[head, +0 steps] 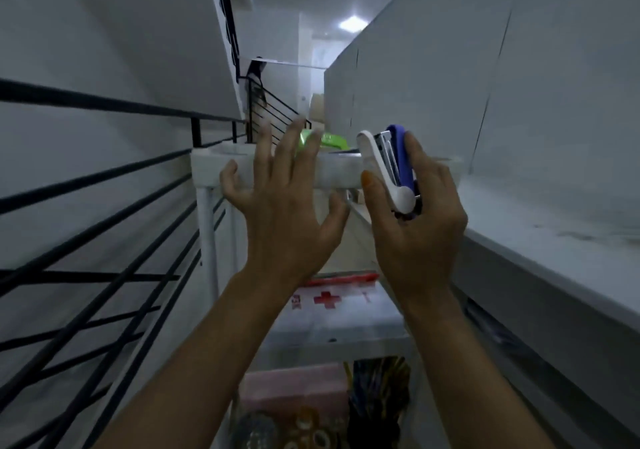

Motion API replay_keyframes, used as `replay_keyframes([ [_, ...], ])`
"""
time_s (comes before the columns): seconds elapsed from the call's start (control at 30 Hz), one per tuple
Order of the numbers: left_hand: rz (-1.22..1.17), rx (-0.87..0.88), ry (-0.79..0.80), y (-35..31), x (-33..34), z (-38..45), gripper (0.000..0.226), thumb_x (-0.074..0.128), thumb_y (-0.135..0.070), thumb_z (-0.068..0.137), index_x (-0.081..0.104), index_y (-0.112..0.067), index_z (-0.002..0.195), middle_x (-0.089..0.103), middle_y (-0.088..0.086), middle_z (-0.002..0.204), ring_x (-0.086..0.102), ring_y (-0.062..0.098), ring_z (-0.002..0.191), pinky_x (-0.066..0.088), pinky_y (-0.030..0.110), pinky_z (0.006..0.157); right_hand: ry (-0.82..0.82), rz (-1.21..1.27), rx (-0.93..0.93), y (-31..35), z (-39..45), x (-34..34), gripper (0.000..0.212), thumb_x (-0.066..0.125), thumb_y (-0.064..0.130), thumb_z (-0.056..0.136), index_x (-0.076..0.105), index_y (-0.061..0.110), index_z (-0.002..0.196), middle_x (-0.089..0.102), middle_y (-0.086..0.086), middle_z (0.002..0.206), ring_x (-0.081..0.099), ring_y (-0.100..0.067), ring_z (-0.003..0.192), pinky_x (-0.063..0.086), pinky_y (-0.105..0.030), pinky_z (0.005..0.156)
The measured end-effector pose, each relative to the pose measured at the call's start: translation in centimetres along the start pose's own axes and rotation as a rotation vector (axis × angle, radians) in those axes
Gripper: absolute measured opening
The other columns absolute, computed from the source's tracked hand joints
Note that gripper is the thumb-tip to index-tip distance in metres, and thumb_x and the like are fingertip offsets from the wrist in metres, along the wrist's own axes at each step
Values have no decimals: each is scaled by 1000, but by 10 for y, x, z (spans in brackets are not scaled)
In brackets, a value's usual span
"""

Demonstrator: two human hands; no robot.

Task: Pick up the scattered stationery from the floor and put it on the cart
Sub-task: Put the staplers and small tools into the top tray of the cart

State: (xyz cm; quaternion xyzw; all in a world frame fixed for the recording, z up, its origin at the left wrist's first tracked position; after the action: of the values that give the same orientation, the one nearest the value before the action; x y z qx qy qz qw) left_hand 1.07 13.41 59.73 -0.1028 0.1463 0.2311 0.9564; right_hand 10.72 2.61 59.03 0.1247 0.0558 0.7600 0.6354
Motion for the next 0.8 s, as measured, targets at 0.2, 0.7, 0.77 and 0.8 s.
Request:
replay_keyframes([
  [0.2, 46, -50, 126, -2, 2, 6, 56, 55, -47, 74, 55, -26, 126, 55, -6, 126, 38, 20, 126, 18, 49, 100, 170, -236, 179, -8, 62, 17, 54, 61, 40, 89, 53, 11, 134, 67, -4, 111, 52, -13, 89, 52, -31, 71],
  [0.7, 78, -192, 458, -15, -20, 21, 51, 55, -42, 76, 57, -28, 125, 51, -13, 136, 42, 19, 127, 24, 46, 95, 720, -678, 656, -47, 103, 38, 34, 51, 41, 89, 53, 27, 120, 63, -4, 111, 44, -25, 99, 36, -41, 80],
  [0.77, 64, -215, 526, -16, -21, 22, 55, 53, -43, 76, 55, -26, 128, 48, -11, 140, 38, 20, 131, 24, 46, 96, 748, -687, 666, -43, 106, 39, 34, 52, 39, 88, 55, 25, 119, 63, -5, 113, 45, -29, 105, 37, -42, 82],
  [0.8, 51, -224, 542, -15, -22, 22, 56, 52, -43, 75, 54, -26, 129, 47, -10, 141, 36, 20, 134, 23, 46, 97, 732, -686, 648, -39, 106, 40, 33, 53, 38, 88, 57, 23, 117, 63, -5, 114, 44, -29, 106, 36, -40, 81],
])
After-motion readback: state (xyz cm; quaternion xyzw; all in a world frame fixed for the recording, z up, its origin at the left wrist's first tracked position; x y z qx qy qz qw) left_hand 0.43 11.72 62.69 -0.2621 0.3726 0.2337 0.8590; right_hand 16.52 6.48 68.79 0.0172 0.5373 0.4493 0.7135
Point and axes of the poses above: each hand's wrist, its own z-axis towards the middle knuckle, its own x-axis out of the palm, y = z × x, the point moved 4 cm from there along z, towards the middle knuckle
